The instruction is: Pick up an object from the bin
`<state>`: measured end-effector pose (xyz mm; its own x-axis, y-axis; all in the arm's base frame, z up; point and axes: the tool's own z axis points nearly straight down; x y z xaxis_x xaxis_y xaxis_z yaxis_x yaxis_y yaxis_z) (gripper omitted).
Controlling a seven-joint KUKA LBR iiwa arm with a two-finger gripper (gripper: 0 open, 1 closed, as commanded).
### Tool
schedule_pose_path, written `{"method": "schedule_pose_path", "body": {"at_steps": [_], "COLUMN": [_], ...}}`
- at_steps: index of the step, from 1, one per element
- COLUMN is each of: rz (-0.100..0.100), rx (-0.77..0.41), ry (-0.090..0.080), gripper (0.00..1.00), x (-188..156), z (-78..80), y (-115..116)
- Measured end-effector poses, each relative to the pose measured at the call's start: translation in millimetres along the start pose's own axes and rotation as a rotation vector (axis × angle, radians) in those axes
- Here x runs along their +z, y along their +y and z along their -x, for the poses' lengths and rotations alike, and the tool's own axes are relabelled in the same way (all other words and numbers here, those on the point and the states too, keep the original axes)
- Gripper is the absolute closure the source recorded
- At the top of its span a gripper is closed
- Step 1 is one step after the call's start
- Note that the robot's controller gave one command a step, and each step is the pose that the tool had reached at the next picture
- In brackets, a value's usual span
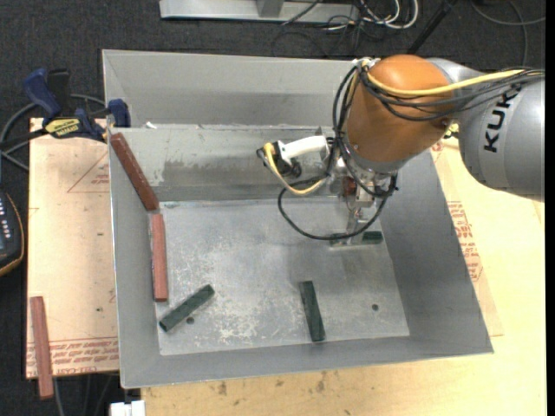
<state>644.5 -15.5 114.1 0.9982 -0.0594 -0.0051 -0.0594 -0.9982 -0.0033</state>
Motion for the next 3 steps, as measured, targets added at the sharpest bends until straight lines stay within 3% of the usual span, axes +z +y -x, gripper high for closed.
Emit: {"method": "schedule_pose_path", "body": {"at_steps": [1,2,3], "rz": [0.004,0.001,0.001], "rx": [0.064,0.054,0.065], "ry": [-0.002,0.005,0.01], "gripper": [0.0,1.0,1.0], "x": [38,35,-132], "z": [35.2,32.8,82.8], "y": [86,80,88]}}
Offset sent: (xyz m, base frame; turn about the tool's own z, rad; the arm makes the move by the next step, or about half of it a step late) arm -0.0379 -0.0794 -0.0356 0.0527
